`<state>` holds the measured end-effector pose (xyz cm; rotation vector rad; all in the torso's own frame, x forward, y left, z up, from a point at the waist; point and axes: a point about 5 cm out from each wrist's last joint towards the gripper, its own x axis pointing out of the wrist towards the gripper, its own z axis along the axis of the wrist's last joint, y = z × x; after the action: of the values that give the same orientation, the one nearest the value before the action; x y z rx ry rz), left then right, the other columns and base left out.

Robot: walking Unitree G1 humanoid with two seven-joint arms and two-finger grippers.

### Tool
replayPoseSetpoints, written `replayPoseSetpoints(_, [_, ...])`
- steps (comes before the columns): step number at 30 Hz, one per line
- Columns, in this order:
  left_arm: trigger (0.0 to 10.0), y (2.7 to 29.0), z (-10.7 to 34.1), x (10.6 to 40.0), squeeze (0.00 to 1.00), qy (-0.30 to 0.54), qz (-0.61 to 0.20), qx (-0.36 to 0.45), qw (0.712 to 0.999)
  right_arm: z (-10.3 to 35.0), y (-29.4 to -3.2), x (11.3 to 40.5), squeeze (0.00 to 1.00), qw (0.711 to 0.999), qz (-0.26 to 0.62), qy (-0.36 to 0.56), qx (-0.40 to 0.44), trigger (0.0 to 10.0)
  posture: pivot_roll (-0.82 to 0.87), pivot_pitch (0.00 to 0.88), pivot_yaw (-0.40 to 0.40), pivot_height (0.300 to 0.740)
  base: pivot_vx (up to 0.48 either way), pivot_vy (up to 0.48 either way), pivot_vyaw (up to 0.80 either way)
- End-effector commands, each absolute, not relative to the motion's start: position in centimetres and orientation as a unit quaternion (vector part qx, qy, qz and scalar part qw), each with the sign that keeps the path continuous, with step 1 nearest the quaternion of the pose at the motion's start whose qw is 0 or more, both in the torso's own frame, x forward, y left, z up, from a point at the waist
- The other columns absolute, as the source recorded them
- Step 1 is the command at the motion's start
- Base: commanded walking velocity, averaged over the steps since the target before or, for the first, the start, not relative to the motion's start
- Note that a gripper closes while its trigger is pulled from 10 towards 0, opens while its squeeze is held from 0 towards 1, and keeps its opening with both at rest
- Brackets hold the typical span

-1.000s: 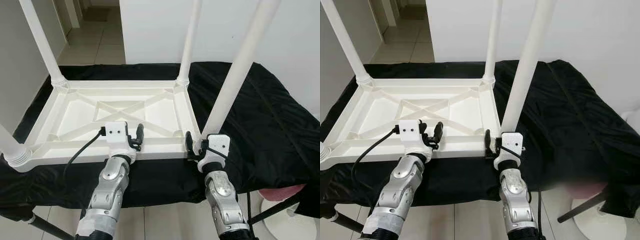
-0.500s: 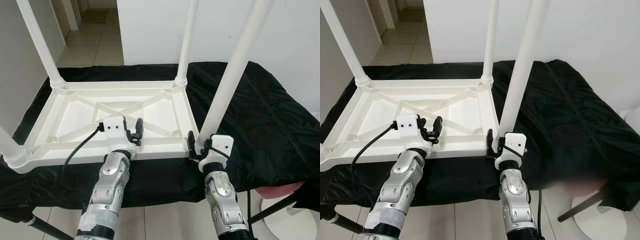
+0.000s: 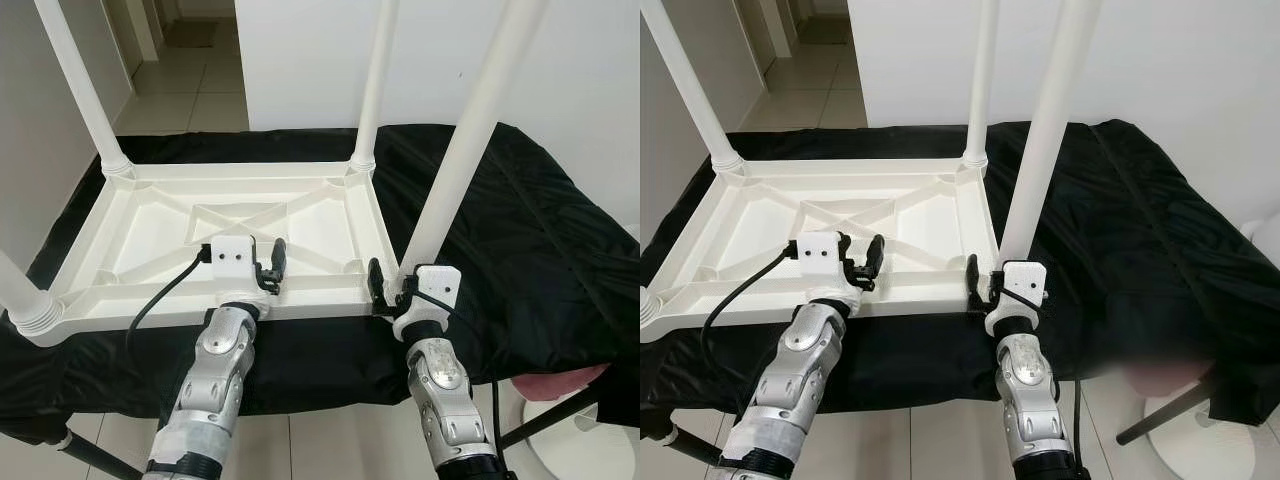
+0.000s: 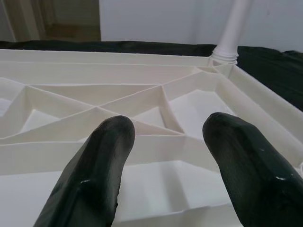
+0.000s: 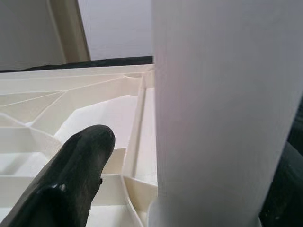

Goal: Building children table

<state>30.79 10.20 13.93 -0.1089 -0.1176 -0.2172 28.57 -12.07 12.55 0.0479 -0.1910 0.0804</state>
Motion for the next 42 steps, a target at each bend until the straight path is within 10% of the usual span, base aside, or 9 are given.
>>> replayPoseSetpoints(1, [10.0, 10.1, 13.6, 30.4, 0.00, -0.058, -0.143, -0.036, 0.987, 12.4, -12.3, 28.3, 0.00, 0.994, 0.052, -0.095, 0.020, 10.0, -0.03, 0.003, 0.040, 0.740, 0.000, 0.000, 0.00])
replayPoseSetpoints(42, [10.0, 7.5, 13.8, 22.7, 0.00, -0.016, -0.563, 0.072, 0.823, 12.5, -17.1, 30.0, 0.00, 0.947, 0.294, -0.055, -0.114, 10.0, -0.03, 0.000, 0.047, 0.740, 0.000, 0.000, 0.00])
